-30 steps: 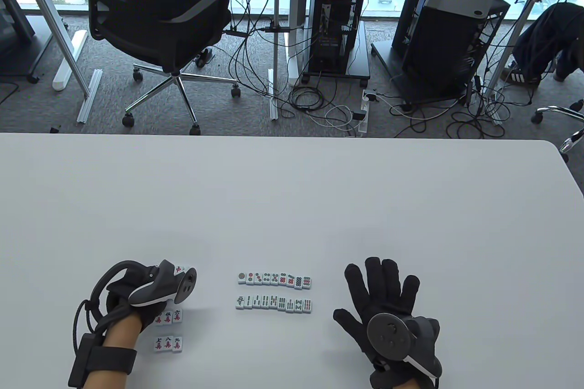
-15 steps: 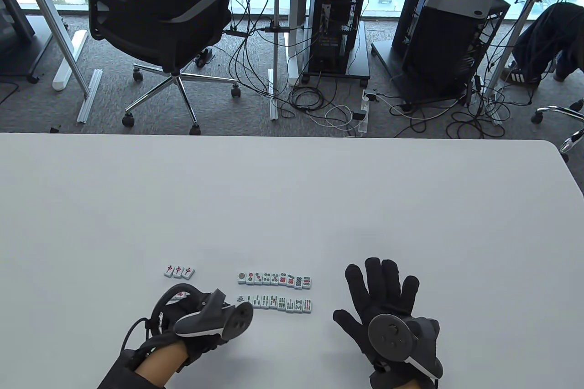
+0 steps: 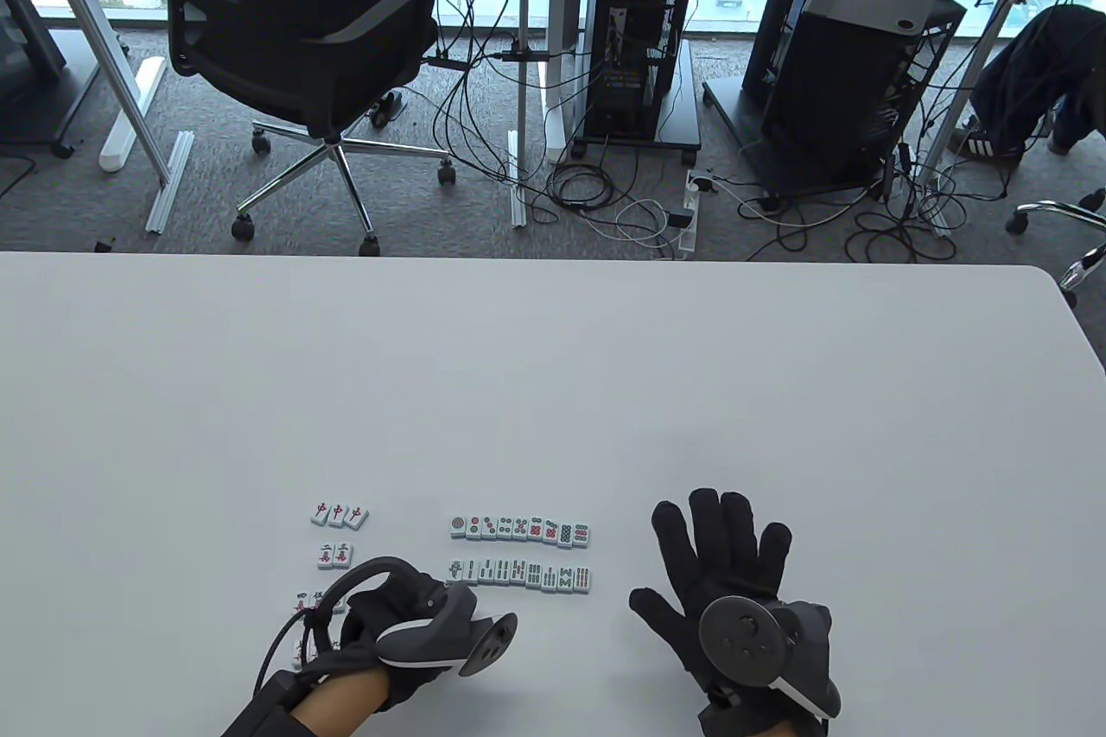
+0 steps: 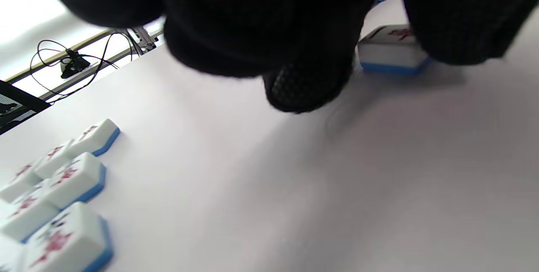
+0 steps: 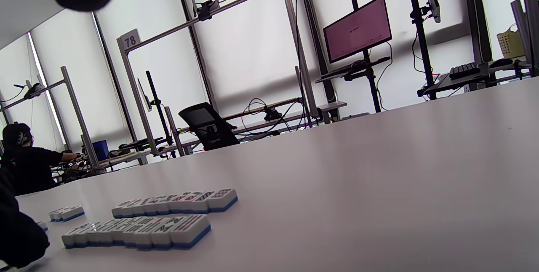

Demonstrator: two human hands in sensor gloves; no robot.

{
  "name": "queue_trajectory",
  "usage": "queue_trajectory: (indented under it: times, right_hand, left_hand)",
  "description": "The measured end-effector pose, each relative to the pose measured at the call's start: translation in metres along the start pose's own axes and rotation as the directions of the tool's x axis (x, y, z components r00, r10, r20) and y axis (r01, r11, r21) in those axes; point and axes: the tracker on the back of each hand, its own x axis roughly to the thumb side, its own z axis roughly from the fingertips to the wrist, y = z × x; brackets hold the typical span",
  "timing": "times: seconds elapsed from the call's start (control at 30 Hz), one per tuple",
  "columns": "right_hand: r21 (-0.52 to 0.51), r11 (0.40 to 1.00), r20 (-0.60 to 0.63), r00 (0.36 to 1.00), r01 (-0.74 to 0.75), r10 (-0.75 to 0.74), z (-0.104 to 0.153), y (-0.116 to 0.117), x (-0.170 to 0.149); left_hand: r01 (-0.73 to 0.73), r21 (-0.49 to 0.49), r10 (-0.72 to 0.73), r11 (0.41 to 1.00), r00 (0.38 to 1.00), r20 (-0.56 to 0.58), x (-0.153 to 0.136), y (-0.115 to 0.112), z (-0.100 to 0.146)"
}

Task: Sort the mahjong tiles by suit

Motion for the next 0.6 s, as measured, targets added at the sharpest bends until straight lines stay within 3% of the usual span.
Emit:
queue_trajectory:
  times: [0.17,0.27,0.4,0.6]
  right_hand:
    - [0.001,1.000,-0.002,1.000,0.004,-0.004,0.000,0.000,0.000]
    - [0.005,1.000,-0.003,1.000,0.005,-0.005,0.000,0.000,0.000]
    - [0.010,1.000,-0.006,1.000,0.001,-0.001,0.000,0.000,0.000]
    - [0.022,1.000,-0.014,1.000,-0.002,0.002,-0.001,0.001,0.000]
  left_hand:
    - [0.003,0.088,0.014,0.996,0.982,-0.186,-0.054,0.019,0.021]
    - [-0.015,0.069,0.034,0.998,0.958,-0.286,-0.095,0.018,0.030]
    - [-0.004,-0.004,0.002,1.000,0.937,-0.349,-0.127,0.000,0.032]
    - [-0.032,-0.098,-0.001,0.995,0.945,-0.328,-0.130,-0.039,0.012]
